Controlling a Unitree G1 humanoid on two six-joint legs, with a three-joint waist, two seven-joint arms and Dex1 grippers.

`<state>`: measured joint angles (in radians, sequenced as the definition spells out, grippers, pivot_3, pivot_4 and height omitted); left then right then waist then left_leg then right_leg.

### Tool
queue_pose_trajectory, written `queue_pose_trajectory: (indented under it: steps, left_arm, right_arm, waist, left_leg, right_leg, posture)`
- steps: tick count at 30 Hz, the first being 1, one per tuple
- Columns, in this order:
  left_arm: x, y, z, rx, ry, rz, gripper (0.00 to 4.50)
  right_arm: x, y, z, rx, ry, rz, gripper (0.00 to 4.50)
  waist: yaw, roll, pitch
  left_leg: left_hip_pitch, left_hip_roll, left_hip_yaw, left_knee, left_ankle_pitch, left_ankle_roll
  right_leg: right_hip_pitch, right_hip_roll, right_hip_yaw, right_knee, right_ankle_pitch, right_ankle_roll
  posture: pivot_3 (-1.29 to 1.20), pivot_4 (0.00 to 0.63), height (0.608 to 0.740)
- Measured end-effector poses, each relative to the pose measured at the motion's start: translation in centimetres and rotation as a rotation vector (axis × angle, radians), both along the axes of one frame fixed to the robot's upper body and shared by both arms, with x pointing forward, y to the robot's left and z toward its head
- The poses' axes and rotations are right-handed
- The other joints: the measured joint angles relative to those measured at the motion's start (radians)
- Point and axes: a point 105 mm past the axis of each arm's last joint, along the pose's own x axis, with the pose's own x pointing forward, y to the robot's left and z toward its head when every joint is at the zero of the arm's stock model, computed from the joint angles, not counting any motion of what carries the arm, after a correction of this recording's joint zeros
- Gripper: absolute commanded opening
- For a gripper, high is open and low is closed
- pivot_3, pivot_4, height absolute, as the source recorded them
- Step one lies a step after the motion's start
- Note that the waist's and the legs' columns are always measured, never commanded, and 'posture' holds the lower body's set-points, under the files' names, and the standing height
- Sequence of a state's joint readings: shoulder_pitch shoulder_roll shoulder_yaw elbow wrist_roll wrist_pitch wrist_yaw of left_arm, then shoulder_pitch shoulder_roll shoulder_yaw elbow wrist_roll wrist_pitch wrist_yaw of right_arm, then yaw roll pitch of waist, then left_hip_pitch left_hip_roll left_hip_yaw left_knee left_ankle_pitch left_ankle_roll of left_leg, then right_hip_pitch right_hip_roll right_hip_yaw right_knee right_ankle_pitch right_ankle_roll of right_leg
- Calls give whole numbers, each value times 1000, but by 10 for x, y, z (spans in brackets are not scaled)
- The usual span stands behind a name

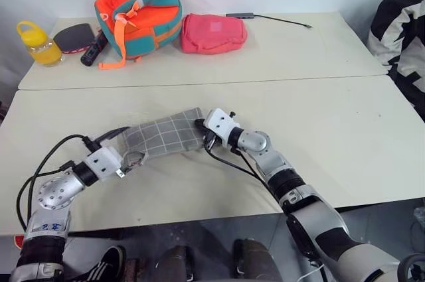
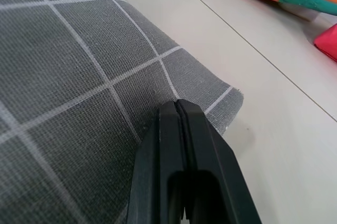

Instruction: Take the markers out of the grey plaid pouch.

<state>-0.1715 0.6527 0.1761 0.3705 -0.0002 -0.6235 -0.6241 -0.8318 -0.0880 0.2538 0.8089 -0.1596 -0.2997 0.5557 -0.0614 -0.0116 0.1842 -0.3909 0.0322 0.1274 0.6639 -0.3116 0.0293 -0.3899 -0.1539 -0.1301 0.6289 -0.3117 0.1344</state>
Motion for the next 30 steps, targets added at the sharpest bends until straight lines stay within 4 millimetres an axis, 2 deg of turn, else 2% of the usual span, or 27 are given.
queue_pose_trajectory:
  steps: [3, 10, 14, 16, 18, 21, 25, 30]
  left_arm:
    - [1, 0, -3, -2, 13, 0, 2195]
    - [3, 4, 5, -25, -21, 14, 27]
    - [2, 4, 5, -33, -20, 15, 27]
    - [1, 4, 5, -41, -21, 16, 0]
    - [1, 1, 5, -51, -24, 19, 0]
    - [3, -3, 5, -78, -29, 47, 0]
    - [14, -28, 8, -76, -54, 76, 0]
    - [20, -70, 12, -4, -101, 99, 0]
  right_arm:
    - [0, -1, 1, 2, -1, -1, 0]
    - [-1, -3, 0, 3, 3, -7, 0]
    - [-1, -3, 2, 21, 18, -8, 0]
    - [-1, -7, 6, 70, 54, -6, 402]
    - [-1, -12, 12, 119, 87, 6, 913]
    - [-3, -18, 28, 155, 83, 33, 1954]
    - [-25, -22, 53, 226, 123, 147, 3319]
    - [-51, -28, 70, 239, 198, 219, 3319]
  waist:
    - [1, 0, 0]
    - [1, 1, 0]
    - [1, 1, -1]
    - [2, 1, -1]
    - [2, 1, -1]
    - [8, 1, -1]
    - [30, 2, -1]
    - [36, 1, -1]
  left_leg:
    - [0, 0, 0, 0, 0, 0]
    - [0, 0, 0, 0, 0, 0]
    - [0, 0, 0, 0, 0, 0]
    - [0, 0, 0, 0, 0, 0]
    - [0, 0, 0, 0, 0, 0]
    - [0, -1, -1, 0, 0, 0]
    - [0, -2, -1, 1, 0, 1]
    - [-3, -2, -1, 1, 0, 2]
  right_leg:
    - [0, 0, 0, 0, 0, 0]
    - [0, 0, 1, 0, 0, 0]
    - [0, 0, 1, 0, 0, 0]
    - [0, 0, 1, 0, 0, 0]
    - [0, -1, 1, 0, 0, 0]
    - [0, -1, 0, 0, 0, 0]
    - [1, -1, 0, -1, 0, 1]
    - [0, -2, 0, -1, 1, 1]
  posture:
    - [0, 150, 740]
    - [0, 150, 740]
    - [0, 150, 740]
    - [0, 150, 740]
    - [0, 150, 740]
    - [0, 150, 740]
    - [0, 150, 740]
    - [0, 150, 740]
